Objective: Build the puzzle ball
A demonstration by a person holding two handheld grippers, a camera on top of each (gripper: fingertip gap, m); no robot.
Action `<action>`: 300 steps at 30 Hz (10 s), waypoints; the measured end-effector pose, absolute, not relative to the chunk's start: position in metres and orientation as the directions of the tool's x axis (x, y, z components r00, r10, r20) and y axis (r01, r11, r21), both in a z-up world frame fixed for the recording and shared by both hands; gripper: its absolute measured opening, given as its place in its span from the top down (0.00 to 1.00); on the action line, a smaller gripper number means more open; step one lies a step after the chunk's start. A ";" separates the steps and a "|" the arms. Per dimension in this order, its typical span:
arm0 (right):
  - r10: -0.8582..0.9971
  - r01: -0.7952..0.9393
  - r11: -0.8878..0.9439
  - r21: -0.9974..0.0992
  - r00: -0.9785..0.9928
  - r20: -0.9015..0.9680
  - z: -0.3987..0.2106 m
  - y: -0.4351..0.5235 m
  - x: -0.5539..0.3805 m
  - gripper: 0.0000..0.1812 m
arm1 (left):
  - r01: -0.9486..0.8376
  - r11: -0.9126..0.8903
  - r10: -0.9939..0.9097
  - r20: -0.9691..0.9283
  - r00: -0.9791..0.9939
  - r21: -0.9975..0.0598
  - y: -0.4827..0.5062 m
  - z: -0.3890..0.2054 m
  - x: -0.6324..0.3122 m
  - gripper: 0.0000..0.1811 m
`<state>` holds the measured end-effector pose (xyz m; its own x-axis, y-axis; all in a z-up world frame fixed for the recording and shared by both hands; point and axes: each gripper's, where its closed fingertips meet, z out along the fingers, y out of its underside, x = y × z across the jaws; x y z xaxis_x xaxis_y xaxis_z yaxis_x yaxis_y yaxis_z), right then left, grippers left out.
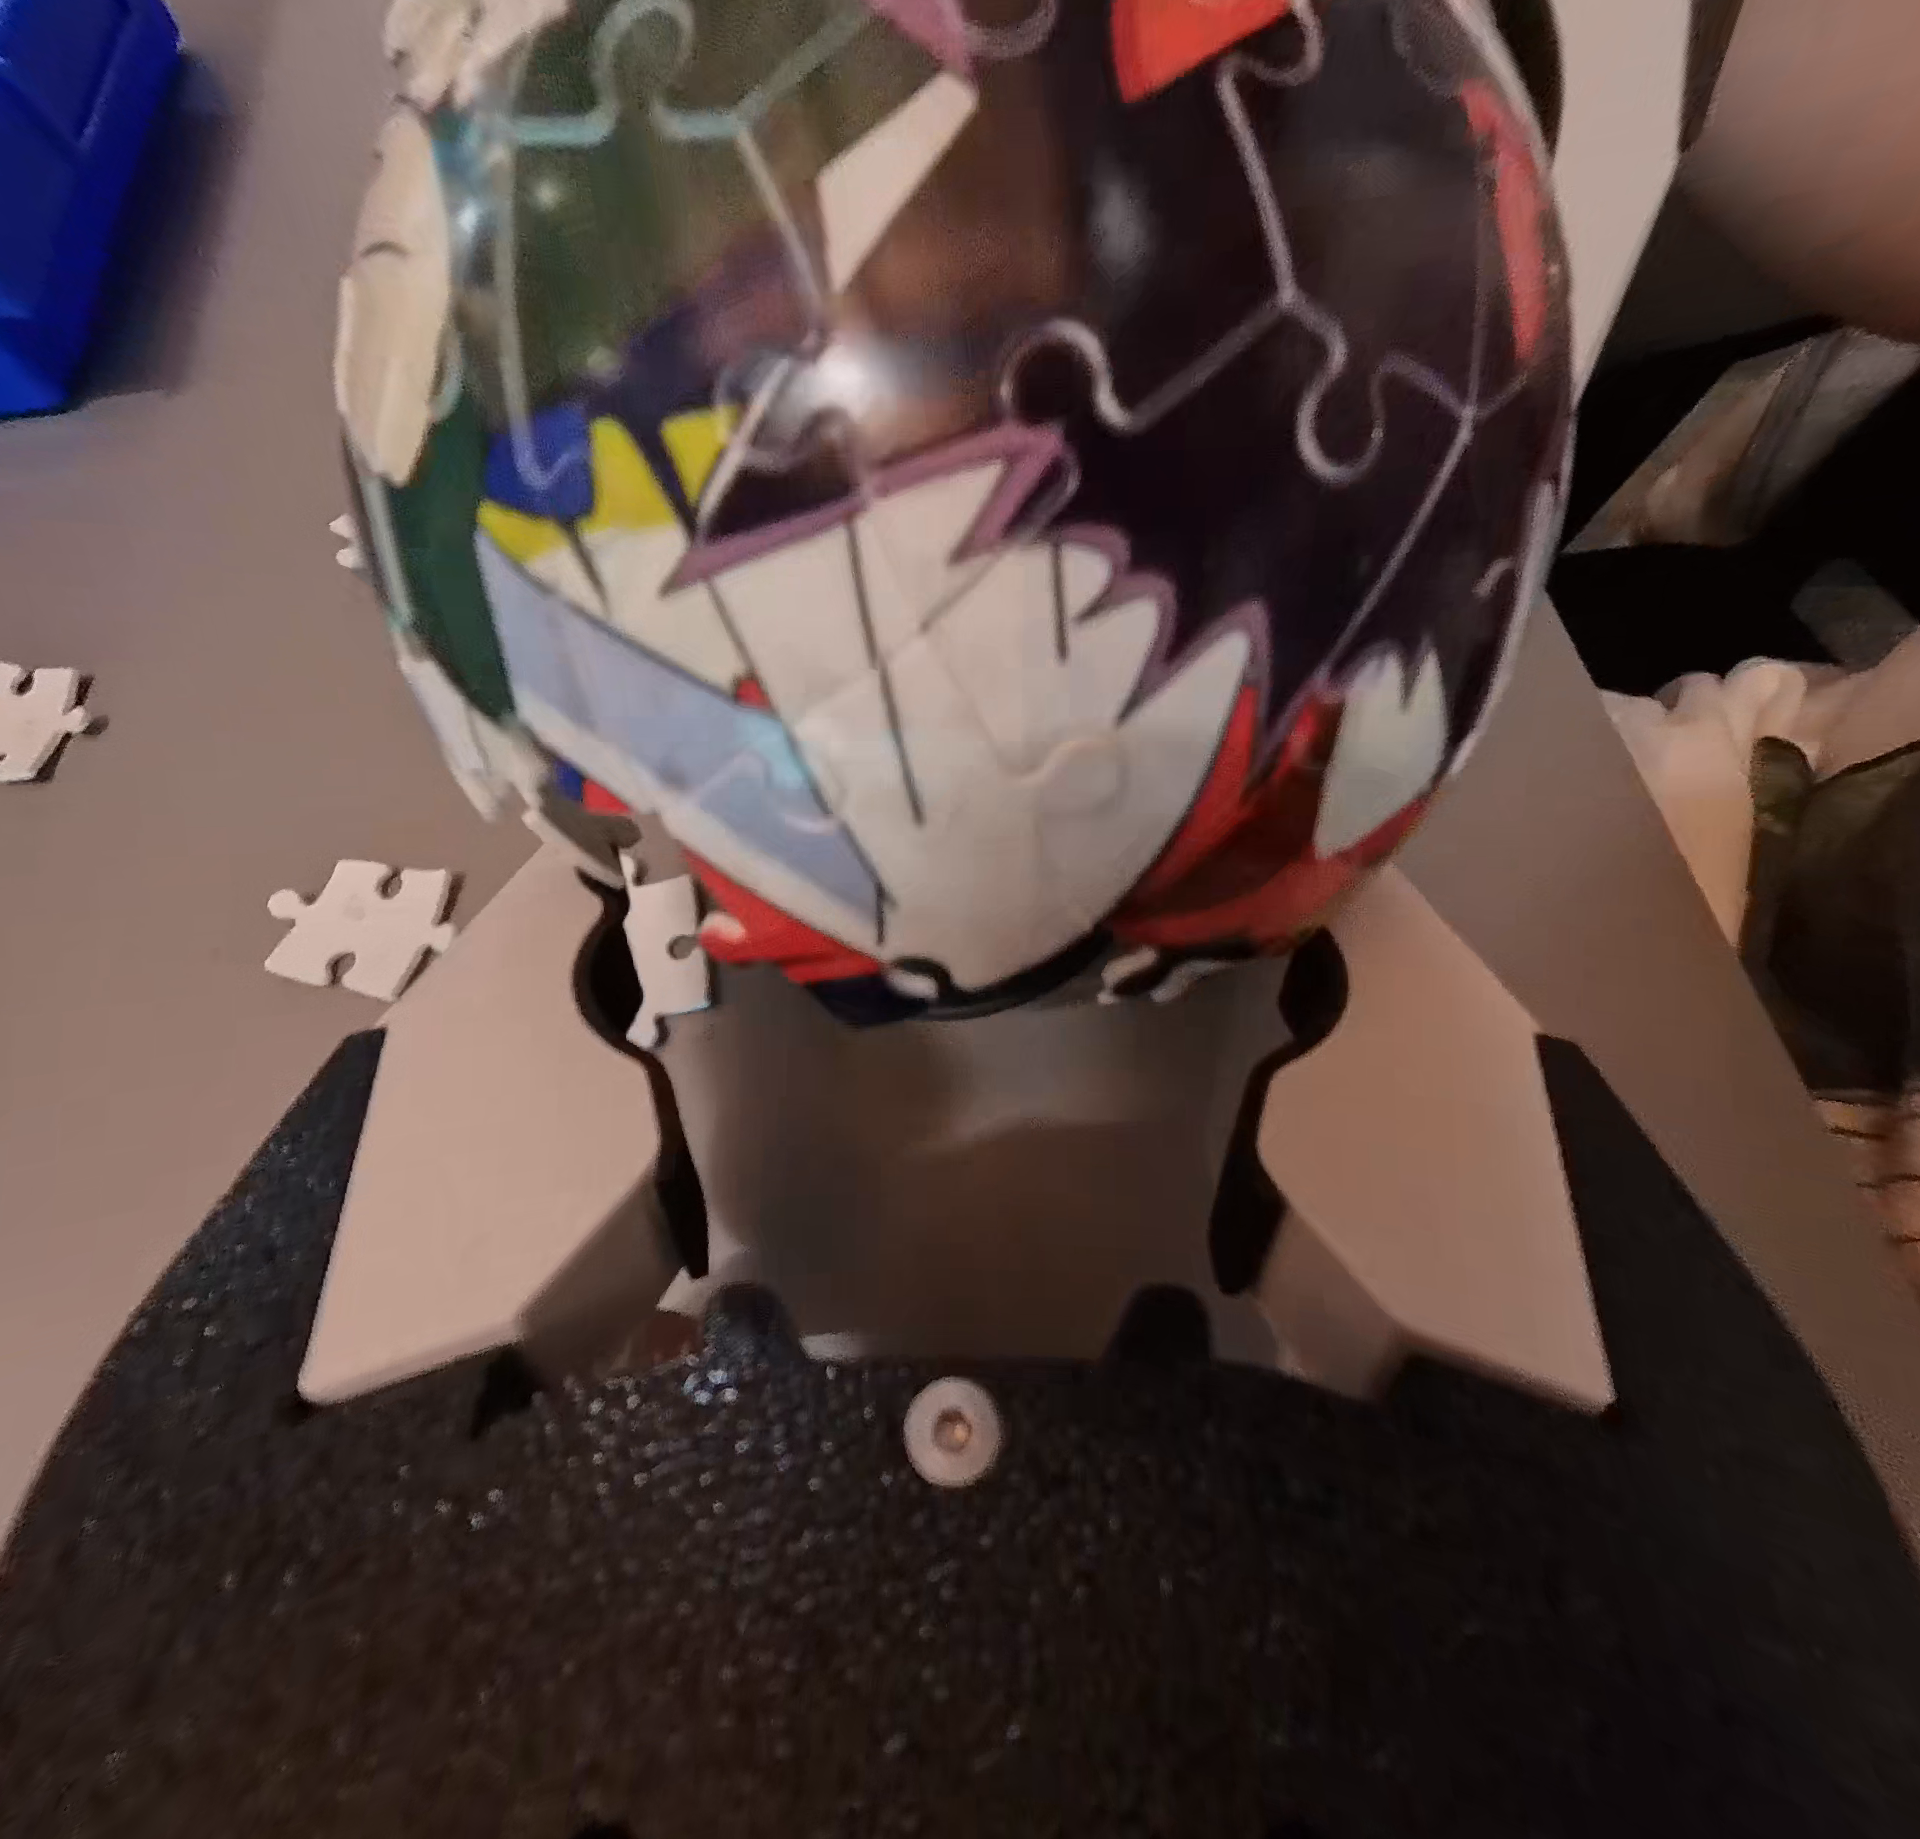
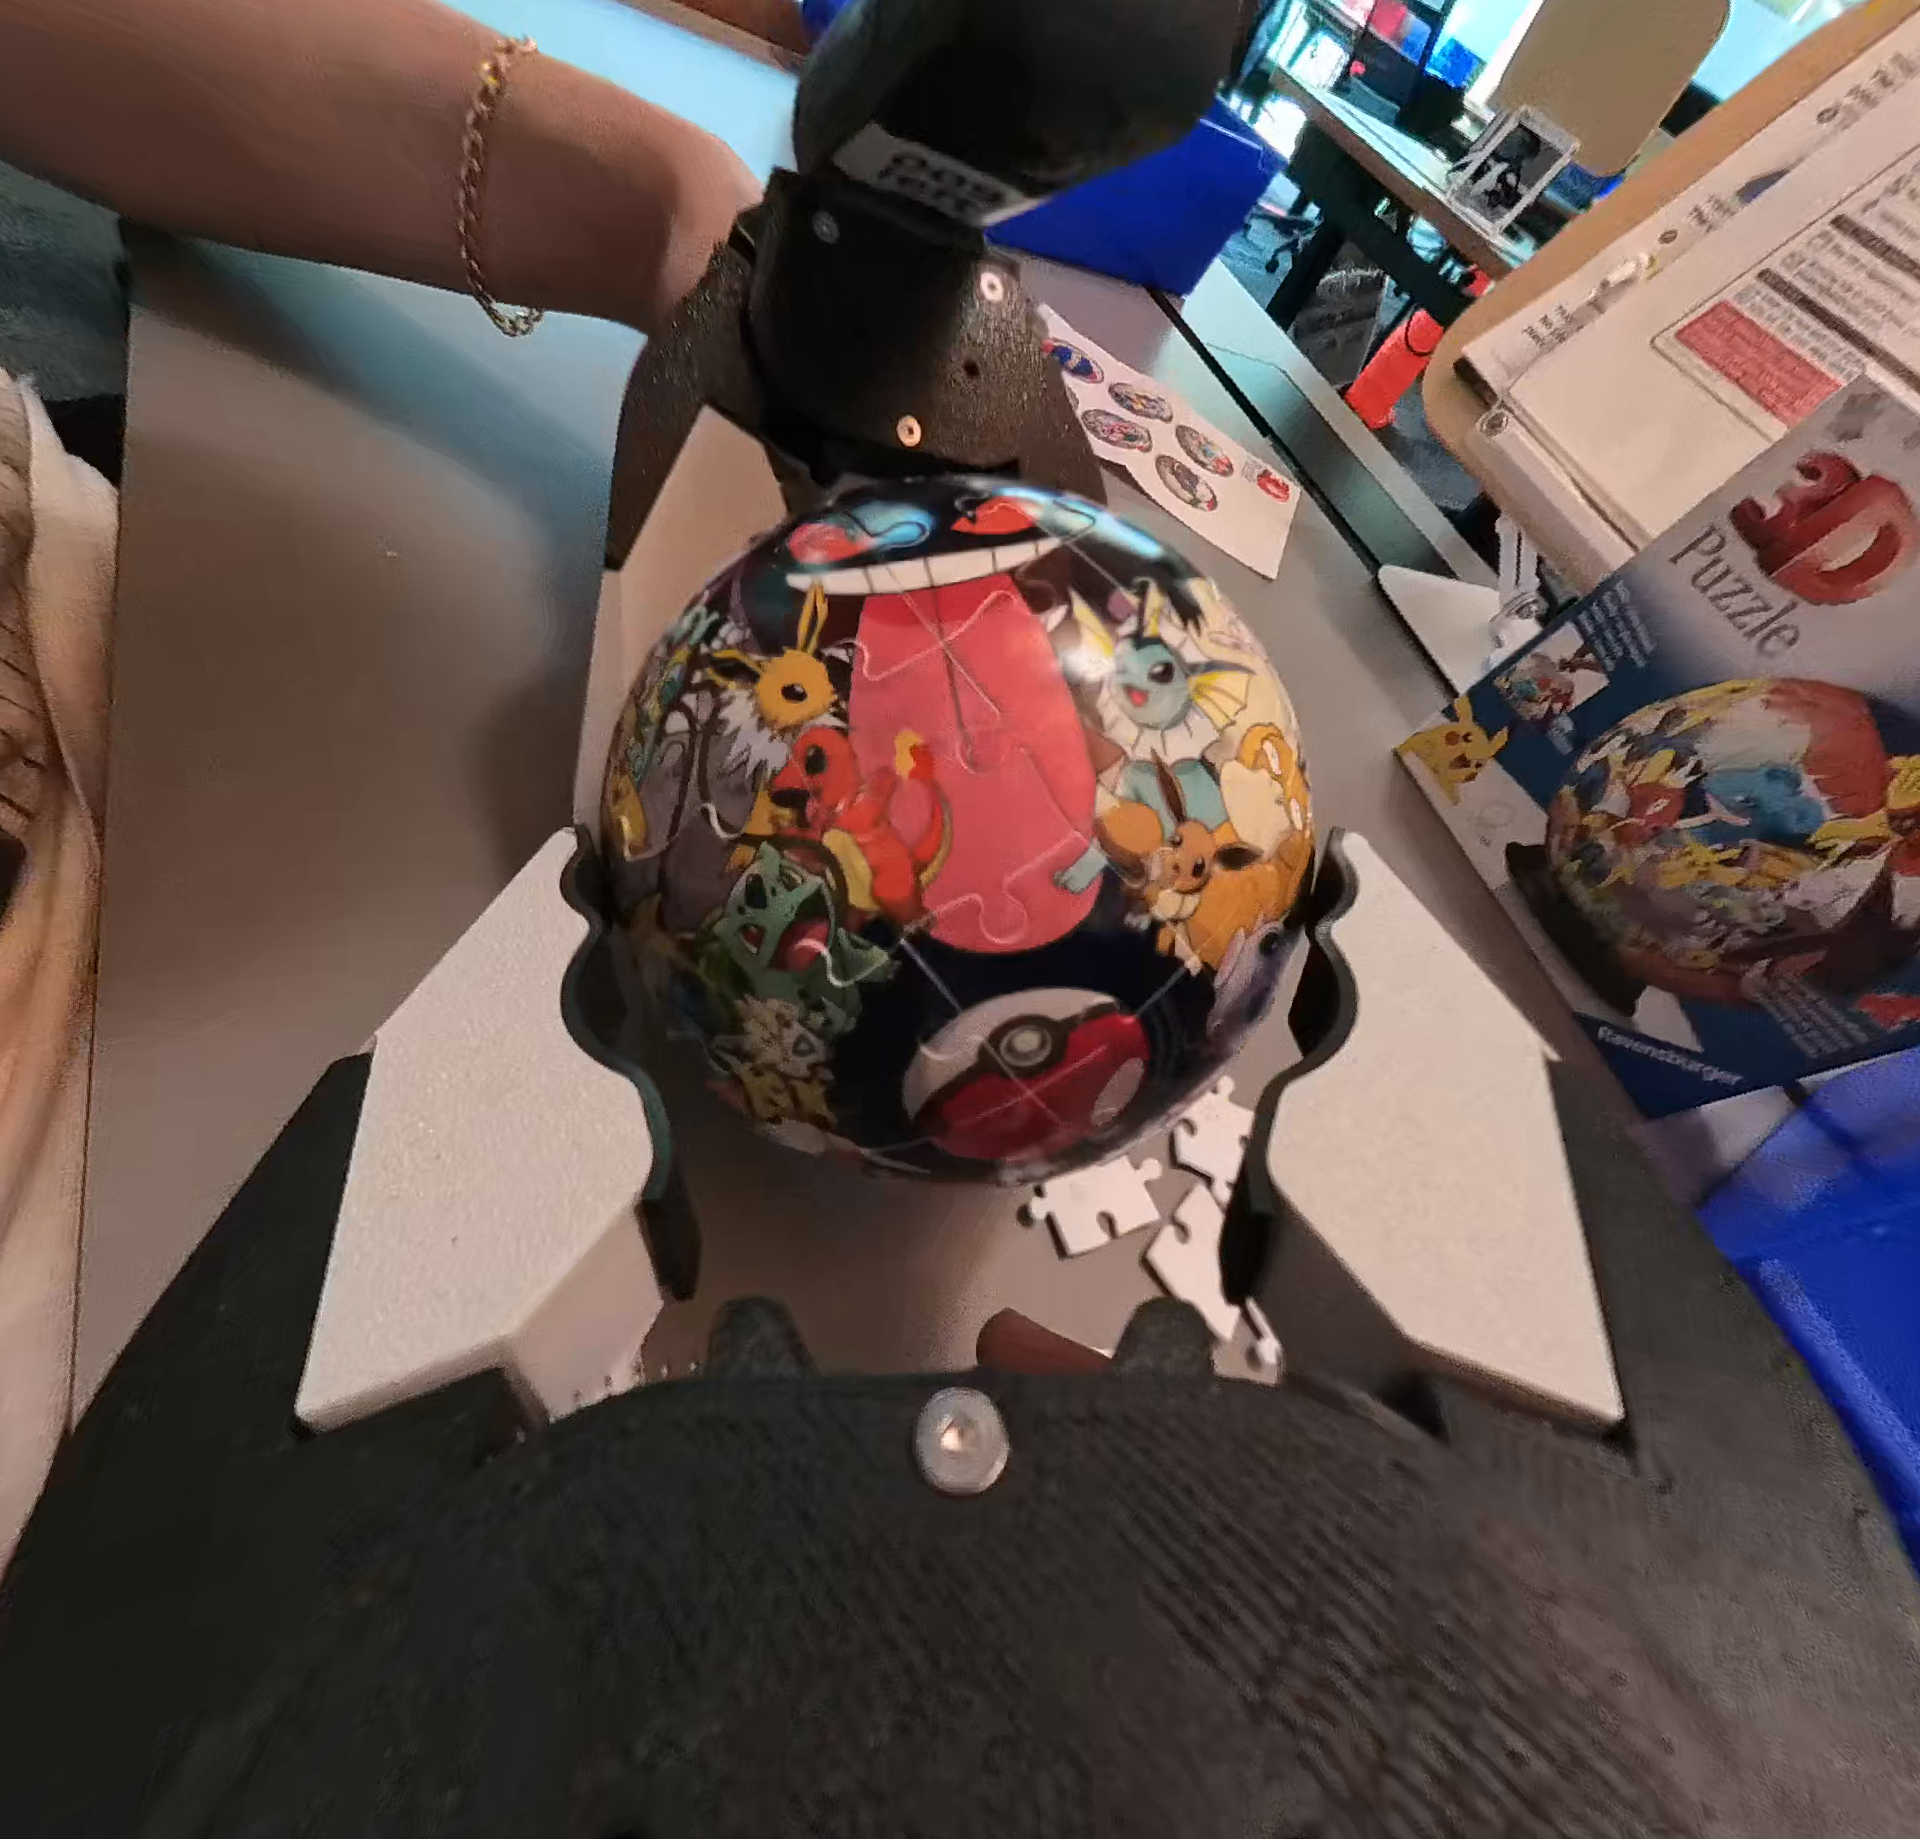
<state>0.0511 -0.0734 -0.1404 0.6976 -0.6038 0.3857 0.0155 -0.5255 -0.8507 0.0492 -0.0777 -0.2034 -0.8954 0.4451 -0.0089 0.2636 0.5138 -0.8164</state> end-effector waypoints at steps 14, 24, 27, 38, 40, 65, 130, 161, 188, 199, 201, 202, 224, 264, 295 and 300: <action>-0.610 -0.009 -0.563 -0.826 0.679 0.409 -0.140 -0.072 0.052 0.25 | 0.308 0.520 0.444 -0.055 -0.894 -0.797 -0.082 -0.209 0.054 0.32; -0.504 -0.009 -0.735 -0.678 0.676 0.538 -0.141 -0.061 0.060 0.27 | 0.302 0.534 0.444 -0.042 -0.895 -0.790 -0.081 -0.211 0.055 0.33; -0.475 -0.021 -0.774 -0.633 0.680 0.558 -0.142 -0.061 0.062 0.27 | 0.307 0.538 0.436 -0.052 -0.898 -0.785 -0.080 -0.212 0.057 0.34; -0.450 -0.064 -0.817 -0.574 0.693 0.564 -0.145 -0.063 0.066 0.28 | 0.273 0.535 0.405 -0.041 -0.913 -0.800 -0.075 -0.208 0.062 0.37; -0.451 -0.065 -0.818 -0.571 0.689 0.567 -0.145 -0.063 0.065 0.28 | 0.265 0.534 0.400 -0.037 -0.916 -0.803 -0.073 -0.207 0.063 0.38; -0.462 -0.065 -0.811 -0.582 0.681 0.568 -0.144 -0.060 0.068 0.28 | -0.116 0.728 -0.214 -0.062 -0.975 -0.676 0.087 -0.223 0.231 0.72; -0.481 -0.055 -0.782 -0.621 0.688 0.544 -0.142 -0.059 0.067 0.29 | -0.038 0.687 -0.022 0.031 -0.999 -0.726 0.048 -0.223 0.134 0.90; -0.488 -0.050 -0.777 -0.627 0.678 0.550 -0.140 -0.061 0.064 0.30 | -0.060 0.676 -0.056 0.029 -0.998 -0.735 0.047 -0.220 0.139 0.90; -0.491 -0.052 -0.771 -0.635 0.683 0.541 -0.140 -0.061 0.064 0.30 | 0.070 0.679 0.097 -0.004 -0.995 -0.731 0.044 -0.223 0.133 0.91; -0.495 -0.049 -0.766 -0.641 0.681 0.539 -0.140 -0.061 0.065 0.29 | 0.169 0.637 0.193 -0.056 -0.980 -0.752 0.024 -0.219 0.118 0.91; -0.497 -0.048 -0.764 -0.644 0.680 0.539 -0.140 -0.061 0.065 0.29 | 0.193 0.612 0.214 -0.075 -0.974 -0.767 0.015 -0.214 0.115 0.91; -0.498 -0.047 -0.762 -0.646 0.679 0.539 -0.140 -0.061 0.065 0.29 | 0.208 0.599 0.225 -0.087 -0.970 -0.773 0.009 -0.212 0.114 0.91; -0.516 -0.050 -0.741 -0.670 0.681 0.520 -0.140 -0.063 0.064 0.29 | 0.361 0.562 0.428 -0.113 -0.897 -0.744 -0.061 -0.208 0.092 0.91; -0.515 -0.057 -0.745 -0.664 0.683 0.519 -0.141 -0.063 0.066 0.29 | 0.092 0.613 0.249 0.082 -0.965 -0.785 -0.088 -0.203 0.106 0.50; -0.630 -0.109 -0.602 -0.791 0.674 0.386 -0.169 -0.076 0.080 0.17 | 0.117 0.674 0.150 -0.020 -0.989 -0.730 -0.085 -0.212 0.137 0.45; -0.628 -0.146 -0.597 -0.789 0.696 0.347 -0.169 -0.076 0.077 0.18 | 0.106 0.685 0.160 0.007 -0.987 -0.721 -0.080 -0.213 0.130 0.46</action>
